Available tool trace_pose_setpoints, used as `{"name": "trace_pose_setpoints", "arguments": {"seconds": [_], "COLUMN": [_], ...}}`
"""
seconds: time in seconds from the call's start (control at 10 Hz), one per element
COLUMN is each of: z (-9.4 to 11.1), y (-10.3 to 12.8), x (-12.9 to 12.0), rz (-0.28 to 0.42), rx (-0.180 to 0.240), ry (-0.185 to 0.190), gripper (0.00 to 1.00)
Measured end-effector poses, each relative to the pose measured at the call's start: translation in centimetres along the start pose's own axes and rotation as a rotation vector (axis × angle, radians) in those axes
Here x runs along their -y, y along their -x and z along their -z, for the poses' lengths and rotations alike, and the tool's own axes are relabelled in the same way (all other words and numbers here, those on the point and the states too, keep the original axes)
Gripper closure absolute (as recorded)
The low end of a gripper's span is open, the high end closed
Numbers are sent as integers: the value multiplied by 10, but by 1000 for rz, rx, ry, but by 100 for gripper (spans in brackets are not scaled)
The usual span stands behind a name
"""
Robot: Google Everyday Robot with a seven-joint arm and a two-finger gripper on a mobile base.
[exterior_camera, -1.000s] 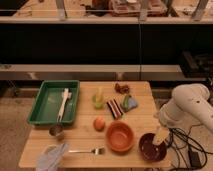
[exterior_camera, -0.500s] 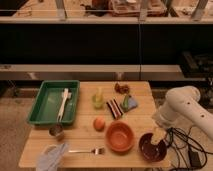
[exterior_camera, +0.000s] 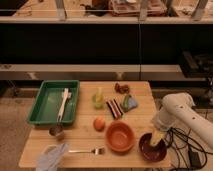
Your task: Stack bowls on top of each other
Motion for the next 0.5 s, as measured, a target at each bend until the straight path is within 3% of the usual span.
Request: {"name": "trace_pose_setpoints", "arguments": {"seconds": [0.3, 0.5], "z": [-19, -19], "y": [-6, -7], "x": [-1, -1], "rz": [1, 4], "rx": [12, 14], "ry": [38, 39], "gripper": [65, 86]}}
